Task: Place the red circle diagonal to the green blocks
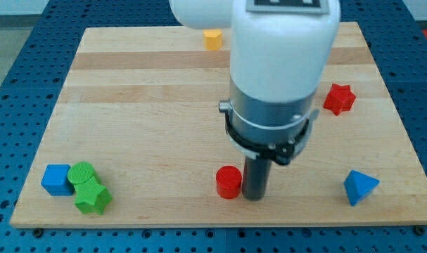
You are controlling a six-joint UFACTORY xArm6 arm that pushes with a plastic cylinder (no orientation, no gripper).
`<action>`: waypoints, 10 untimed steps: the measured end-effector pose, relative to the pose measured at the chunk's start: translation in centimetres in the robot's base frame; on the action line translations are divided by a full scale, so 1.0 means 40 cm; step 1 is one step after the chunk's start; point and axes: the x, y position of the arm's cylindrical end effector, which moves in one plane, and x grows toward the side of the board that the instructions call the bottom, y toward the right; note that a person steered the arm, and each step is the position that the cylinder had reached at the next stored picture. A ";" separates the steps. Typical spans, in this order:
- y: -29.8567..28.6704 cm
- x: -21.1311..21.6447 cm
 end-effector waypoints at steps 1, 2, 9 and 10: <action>-0.013 -0.092; -0.021 -0.105; -0.074 0.036; -0.138 -0.043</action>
